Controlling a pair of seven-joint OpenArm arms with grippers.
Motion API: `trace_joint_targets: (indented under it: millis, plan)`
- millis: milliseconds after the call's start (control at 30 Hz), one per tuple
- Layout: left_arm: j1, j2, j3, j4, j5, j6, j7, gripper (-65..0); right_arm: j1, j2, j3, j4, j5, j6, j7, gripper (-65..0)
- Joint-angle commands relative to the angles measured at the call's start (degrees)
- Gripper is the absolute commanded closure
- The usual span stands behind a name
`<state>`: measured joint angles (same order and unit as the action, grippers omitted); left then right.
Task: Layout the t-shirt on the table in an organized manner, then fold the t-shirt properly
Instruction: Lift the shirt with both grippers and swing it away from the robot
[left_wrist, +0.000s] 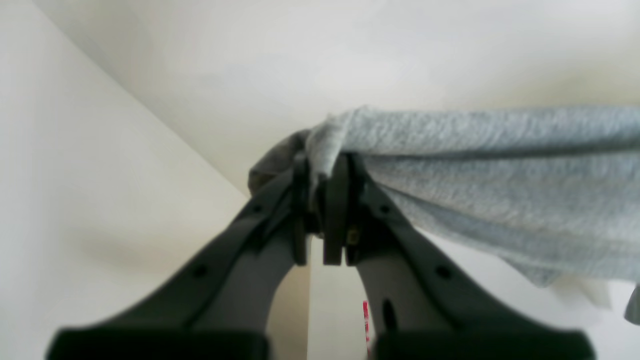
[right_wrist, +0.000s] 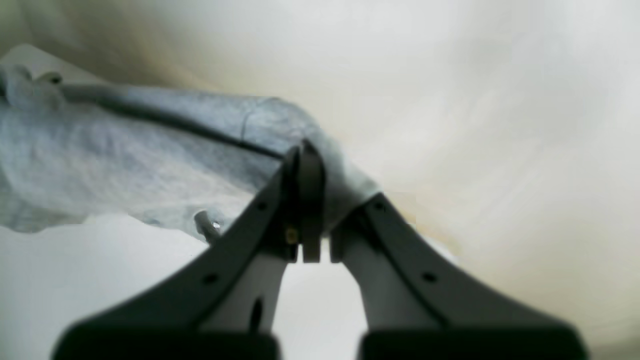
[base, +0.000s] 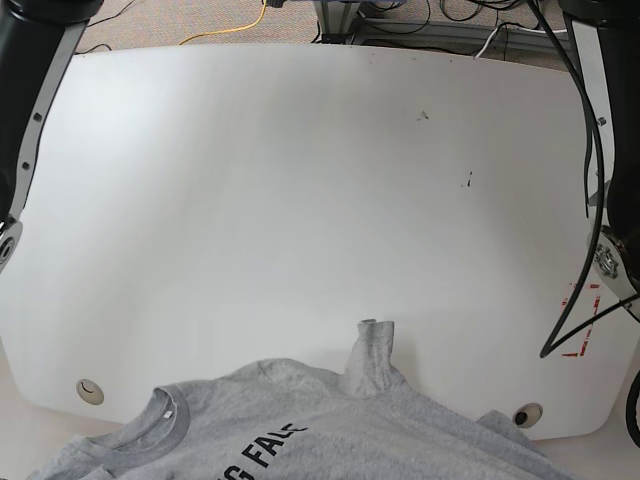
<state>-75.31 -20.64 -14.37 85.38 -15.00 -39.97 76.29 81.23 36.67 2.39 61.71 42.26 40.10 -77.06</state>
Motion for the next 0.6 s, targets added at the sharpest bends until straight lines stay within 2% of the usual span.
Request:
trace_joint_targets:
  millis: [0, 233, 567]
  plan:
    - [-5.00, 0.91, 0.00, -1.91, -0.60, -0.03, -1.87, -0.4, 4.44, 0.30, -0.77, 0.57, 0.86, -0.10, 1.32, 0.0]
    - [-10.01, 2.05, -1.23, -5.69, -0.60, -0.03, -1.87, -0.4, 7.87, 0.30, -0.94, 0.66, 0.86, -0.10, 0.79, 0.0]
    - [-10.01, 2.14, -1.32, -7.01, -0.51, -0.03, -3.98, -0.4, 7.78, 0.48, -0.94, 0.66, 0.86, -0.10, 0.35, 0.0]
